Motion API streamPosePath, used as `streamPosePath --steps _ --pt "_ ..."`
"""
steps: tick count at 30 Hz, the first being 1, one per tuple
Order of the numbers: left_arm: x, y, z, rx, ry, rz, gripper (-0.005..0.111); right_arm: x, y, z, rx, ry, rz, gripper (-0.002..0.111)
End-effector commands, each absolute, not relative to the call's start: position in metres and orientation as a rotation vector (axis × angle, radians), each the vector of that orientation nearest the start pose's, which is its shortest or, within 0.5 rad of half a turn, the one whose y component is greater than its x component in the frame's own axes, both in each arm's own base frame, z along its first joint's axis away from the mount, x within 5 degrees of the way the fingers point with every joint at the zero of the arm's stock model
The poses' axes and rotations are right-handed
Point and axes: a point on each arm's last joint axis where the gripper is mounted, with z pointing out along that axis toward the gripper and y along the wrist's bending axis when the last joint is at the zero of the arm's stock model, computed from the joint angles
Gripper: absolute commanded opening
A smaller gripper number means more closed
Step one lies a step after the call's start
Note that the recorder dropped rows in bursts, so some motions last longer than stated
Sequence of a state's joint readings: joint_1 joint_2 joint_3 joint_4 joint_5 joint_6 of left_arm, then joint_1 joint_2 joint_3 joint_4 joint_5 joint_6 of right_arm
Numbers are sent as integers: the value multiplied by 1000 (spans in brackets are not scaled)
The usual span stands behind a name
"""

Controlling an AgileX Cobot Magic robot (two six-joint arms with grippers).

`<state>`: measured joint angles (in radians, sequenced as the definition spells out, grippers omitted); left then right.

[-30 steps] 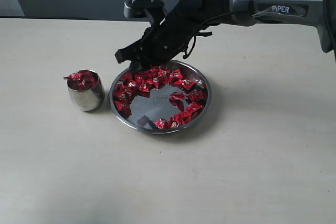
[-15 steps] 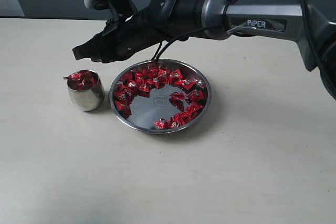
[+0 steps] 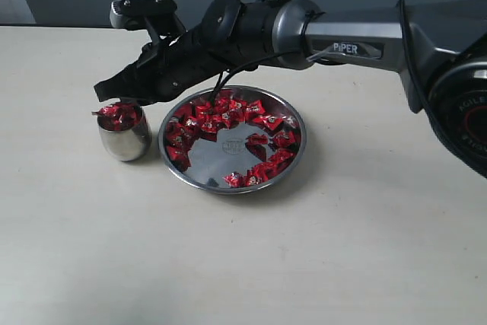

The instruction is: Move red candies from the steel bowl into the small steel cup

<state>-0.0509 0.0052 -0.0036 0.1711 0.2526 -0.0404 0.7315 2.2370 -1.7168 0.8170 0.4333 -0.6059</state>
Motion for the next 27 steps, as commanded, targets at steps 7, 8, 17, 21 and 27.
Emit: streamPosePath --steps 7,8,17,21,27 --pt "55 1 192 120 1719 89 1 355 362 174 -855 2267 806 4" --pt "55 1 192 120 1719 89 1 355 362 174 -859 2270 809 4" --pt "55 1 192 120 1719 89 1 354 362 173 -865 2273 810 18" --pt "55 1 192 120 1719 89 1 354 362 173 -865 2273 810 25" --pt "55 1 192 120 1719 89 1 354 362 173 -869 2272 806 25"
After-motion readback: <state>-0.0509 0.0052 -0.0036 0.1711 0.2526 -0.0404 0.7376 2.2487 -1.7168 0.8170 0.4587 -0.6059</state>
